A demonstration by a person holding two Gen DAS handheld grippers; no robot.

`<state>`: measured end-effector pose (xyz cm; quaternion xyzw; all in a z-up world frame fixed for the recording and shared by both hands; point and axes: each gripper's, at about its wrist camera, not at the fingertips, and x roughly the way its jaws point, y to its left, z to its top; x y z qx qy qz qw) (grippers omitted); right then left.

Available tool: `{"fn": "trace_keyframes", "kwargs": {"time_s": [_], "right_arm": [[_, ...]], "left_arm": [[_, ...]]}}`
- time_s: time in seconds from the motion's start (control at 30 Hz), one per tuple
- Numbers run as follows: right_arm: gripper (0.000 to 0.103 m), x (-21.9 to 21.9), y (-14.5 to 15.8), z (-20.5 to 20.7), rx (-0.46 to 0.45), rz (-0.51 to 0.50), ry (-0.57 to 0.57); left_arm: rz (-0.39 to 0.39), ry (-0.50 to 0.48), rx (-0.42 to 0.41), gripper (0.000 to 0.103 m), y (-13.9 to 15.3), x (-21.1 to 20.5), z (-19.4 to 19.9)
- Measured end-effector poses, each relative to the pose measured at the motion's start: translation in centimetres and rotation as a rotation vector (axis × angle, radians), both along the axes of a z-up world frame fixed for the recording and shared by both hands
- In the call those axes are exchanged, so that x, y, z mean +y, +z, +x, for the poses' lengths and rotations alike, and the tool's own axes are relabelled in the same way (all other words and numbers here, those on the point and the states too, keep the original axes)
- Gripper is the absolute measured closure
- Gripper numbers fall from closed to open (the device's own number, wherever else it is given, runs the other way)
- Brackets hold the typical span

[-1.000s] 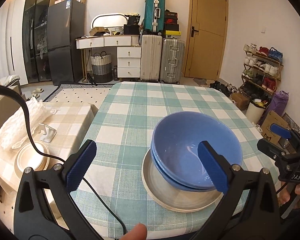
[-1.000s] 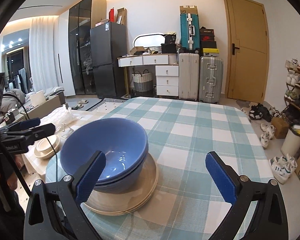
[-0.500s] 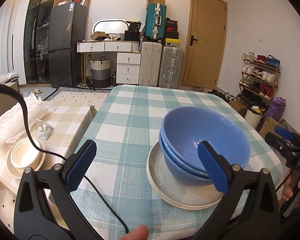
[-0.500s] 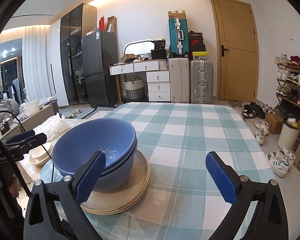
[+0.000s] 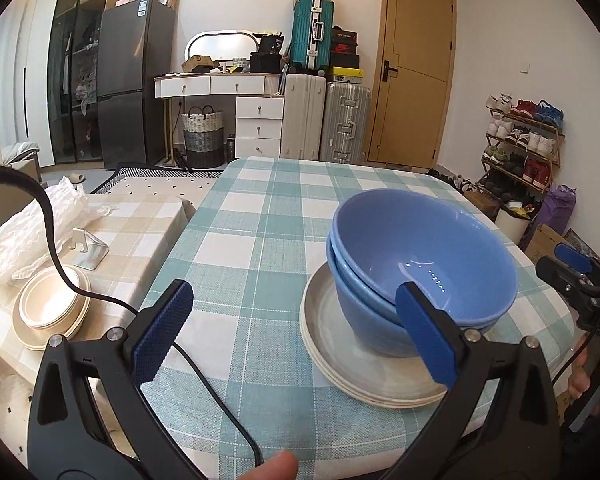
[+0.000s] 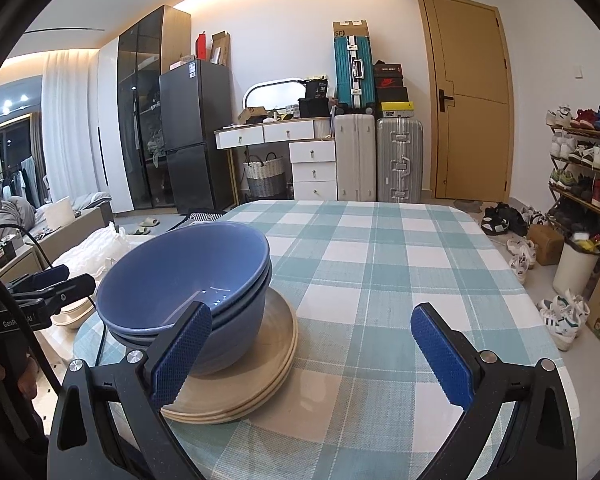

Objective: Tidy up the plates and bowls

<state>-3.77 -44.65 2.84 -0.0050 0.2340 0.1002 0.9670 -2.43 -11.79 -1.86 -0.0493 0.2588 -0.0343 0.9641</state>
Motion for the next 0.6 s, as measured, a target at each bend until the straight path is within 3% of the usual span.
{"fn": "trace_keyframes", "kwargs": {"time_s": [0.6], "right_arm": [[0.001, 1.1, 0.6, -0.2, -0.011, -0.021, 0.018]], "left_arm": [[-0.012, 0.03, -0.018, 0.002, 0.5, 1.9, -0.8]]}}
